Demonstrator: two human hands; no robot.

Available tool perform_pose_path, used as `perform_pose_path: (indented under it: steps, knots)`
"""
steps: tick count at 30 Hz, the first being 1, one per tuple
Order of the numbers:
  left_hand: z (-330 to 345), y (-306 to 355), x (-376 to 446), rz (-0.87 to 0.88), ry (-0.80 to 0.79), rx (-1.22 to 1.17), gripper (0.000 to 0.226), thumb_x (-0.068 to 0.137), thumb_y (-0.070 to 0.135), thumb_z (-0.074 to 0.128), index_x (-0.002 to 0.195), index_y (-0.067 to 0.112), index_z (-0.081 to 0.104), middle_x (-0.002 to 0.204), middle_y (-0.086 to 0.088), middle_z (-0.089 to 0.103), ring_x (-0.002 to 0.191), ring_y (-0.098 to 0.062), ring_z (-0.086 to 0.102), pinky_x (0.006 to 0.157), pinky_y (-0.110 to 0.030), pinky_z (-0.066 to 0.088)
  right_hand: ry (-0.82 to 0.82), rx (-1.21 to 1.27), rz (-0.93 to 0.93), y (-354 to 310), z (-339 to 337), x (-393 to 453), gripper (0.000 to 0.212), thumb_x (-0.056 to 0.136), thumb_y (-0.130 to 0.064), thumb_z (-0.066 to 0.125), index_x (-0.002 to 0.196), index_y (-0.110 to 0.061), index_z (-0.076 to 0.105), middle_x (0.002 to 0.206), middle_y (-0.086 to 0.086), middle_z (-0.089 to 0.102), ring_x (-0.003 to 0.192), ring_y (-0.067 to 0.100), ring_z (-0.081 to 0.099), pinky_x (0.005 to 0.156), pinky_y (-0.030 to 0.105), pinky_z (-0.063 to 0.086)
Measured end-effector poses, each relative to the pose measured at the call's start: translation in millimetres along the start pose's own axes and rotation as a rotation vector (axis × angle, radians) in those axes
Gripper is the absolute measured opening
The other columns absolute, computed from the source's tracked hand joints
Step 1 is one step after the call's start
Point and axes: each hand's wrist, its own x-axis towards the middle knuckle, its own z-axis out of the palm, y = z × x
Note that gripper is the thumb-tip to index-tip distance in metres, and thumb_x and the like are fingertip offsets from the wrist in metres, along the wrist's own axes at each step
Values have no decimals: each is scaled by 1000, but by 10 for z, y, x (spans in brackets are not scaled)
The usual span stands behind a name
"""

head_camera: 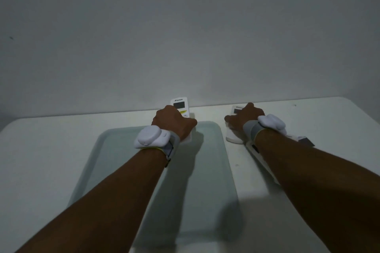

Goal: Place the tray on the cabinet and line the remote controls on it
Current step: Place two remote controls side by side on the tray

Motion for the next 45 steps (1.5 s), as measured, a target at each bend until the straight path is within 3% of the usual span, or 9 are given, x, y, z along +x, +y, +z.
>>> perform_pose_path:
  steps: [4, 10, 14, 19, 24, 27, 32, 40, 45]
  knots:
    - [-66, -198, 25, -21, -9, 28, 41, 63, 36, 75, 54, 21, 38, 57, 4, 44, 63, -22, 49, 58, -24, 37, 35, 75, 43, 12, 102, 3, 92, 56, -50, 74, 130, -9, 38, 120, 14, 61, 108, 34, 61, 81, 34, 48]
    - [-216, -444, 87, -38, 6, 22, 37, 64, 36, 75, 57, 21, 41, 67, 0, 49, 64, -22, 49, 59, -24, 37, 189, 228, 70, -33, 120, -70, 86, 60, -43, 77, 129, -7, 41, 126, 22, 56, 111, 39, 58, 90, 40, 48]
    - [-389, -721, 112, -59, 13, 36, 41, 63, 36, 73, 50, 22, 37, 54, 6, 42, 59, -20, 49, 46, -19, 31, 253, 244, -32, -272, 95, -297, 72, 62, -40, 75, 120, -8, 47, 118, 23, 60, 103, 40, 61, 80, 36, 48]
    - [-548, -1047, 91, -93, 27, 76, 40, 59, 32, 73, 45, 21, 36, 43, 8, 37, 38, -11, 37, 40, -15, 25, 216, 237, -134, -555, 157, -566, 67, 65, -42, 72, 118, -10, 46, 117, 21, 59, 103, 39, 60, 81, 36, 47]
    - [-698, -1493, 15, -129, 3, 124, 37, 58, 31, 71, 46, 22, 38, 45, 7, 39, 38, -8, 36, 40, -12, 24, 182, 231, -209, -855, 342, -925, 64, 66, -41, 71, 116, -10, 48, 115, 21, 59, 102, 38, 60, 80, 35, 46]
    - [-733, -1661, -38, -153, -13, 152, 32, 61, 30, 69, 50, 18, 41, 61, 1, 51, 46, -15, 48, 43, -16, 30, 156, 218, -248, -979, 447, -1093, 63, 65, -41, 71, 116, -11, 48, 113, 20, 61, 102, 37, 60, 80, 35, 46]
    - [-793, -1837, -72, -149, -39, 221, 29, 67, 30, 66, 90, 13, 59, 104, -15, 59, 90, -33, 63, 64, -26, 37, 81, 177, -301, -1166, 633, -1335, 70, 63, -46, 71, 120, -13, 48, 115, 18, 63, 106, 34, 61, 83, 34, 48]
    - [-783, -1901, 73, -84, -26, 201, 40, 67, 38, 70, 95, 11, 62, 106, -14, 65, 91, -31, 65, 63, -26, 38, 22, 164, -360, -1353, 920, -1637, 58, 61, -46, 69, 108, -20, 49, 108, 12, 65, 98, 31, 63, 73, 28, 43]
    - [-806, -1963, 103, -43, -36, 203, 57, 75, 56, 61, 109, 10, 59, 113, -17, 60, 99, -34, 62, 79, -34, 49, -44, 152, -380, -1468, 1088, -1779, 51, 60, -47, 69, 100, -24, 48, 107, 10, 65, 95, 30, 64, 72, 28, 42]
